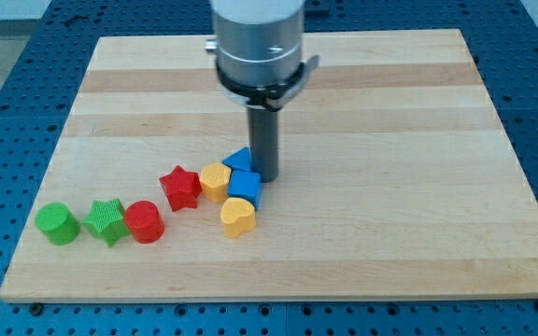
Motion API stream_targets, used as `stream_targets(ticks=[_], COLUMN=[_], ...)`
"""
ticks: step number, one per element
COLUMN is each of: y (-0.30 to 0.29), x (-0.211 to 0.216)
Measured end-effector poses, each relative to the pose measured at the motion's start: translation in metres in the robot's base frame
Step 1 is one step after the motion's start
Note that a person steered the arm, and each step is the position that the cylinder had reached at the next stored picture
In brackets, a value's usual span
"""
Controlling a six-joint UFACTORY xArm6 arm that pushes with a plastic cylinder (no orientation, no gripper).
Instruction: Slide the yellow heart along with blue cube a bit up
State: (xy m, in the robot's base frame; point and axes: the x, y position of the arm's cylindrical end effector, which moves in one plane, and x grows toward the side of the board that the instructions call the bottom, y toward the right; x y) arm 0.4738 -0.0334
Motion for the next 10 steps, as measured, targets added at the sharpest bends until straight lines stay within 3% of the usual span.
stream_targets(ticks=[2, 3, 4, 5, 7, 8, 10], y=[0.015, 0.072, 0.123, 0.139, 0.138, 0.114, 0.028], x=[-0.001, 0.003, 0.042, 0.077, 0.106, 0.141, 0.143])
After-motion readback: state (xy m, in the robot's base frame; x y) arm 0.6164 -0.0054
